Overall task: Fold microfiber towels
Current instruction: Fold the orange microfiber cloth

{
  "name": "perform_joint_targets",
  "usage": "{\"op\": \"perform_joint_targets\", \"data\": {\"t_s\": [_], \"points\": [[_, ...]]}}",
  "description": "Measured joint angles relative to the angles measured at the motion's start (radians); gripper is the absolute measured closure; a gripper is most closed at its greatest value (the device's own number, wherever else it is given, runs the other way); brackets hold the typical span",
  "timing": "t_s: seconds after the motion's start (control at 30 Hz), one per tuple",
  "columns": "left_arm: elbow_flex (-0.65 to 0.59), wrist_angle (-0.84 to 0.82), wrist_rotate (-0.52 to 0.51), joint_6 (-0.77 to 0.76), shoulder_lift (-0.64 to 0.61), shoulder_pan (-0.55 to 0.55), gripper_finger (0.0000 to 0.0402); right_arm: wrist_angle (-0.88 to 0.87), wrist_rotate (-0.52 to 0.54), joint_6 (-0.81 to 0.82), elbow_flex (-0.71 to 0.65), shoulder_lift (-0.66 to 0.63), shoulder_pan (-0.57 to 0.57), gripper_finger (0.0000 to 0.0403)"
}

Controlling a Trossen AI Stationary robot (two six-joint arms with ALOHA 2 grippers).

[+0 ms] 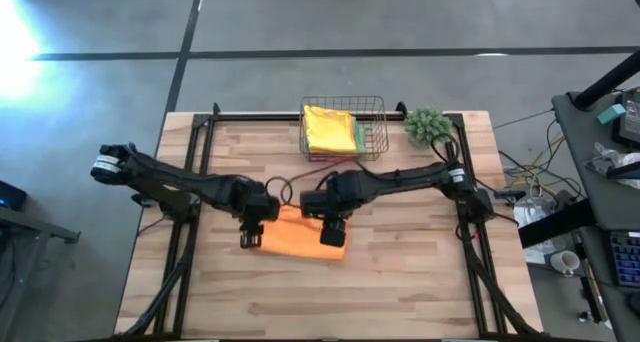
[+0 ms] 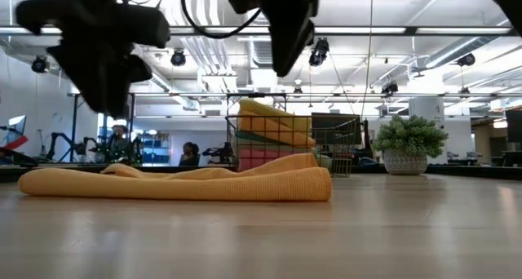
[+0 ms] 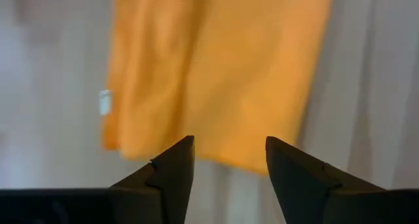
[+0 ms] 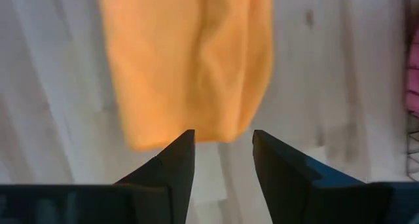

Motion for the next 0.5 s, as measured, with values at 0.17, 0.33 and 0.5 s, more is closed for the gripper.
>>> {"op": "perform_joint_targets", "data": {"t_s": [0.17, 0.33, 0.5], "points": [[-0.090, 0.138, -0.009, -0.098, -0.011, -0.097, 0.0228, 0.055, 0.002, 0.048, -0.102, -0.015, 0.053, 0.0261], [-0.145, 0.193, -0.062, -0.132, 0.000, -0.125, 0.0228, 0.283, -0.003, 0.084, -0.214, -0.015, 0.098, 0.0263], [-0.224, 0.350, -0.048, -0.161, 0.017, -0.126, 0.0228, 0.450, -0.009, 0.170, -0.339, -0.015, 0.122, 0.0264]]}}
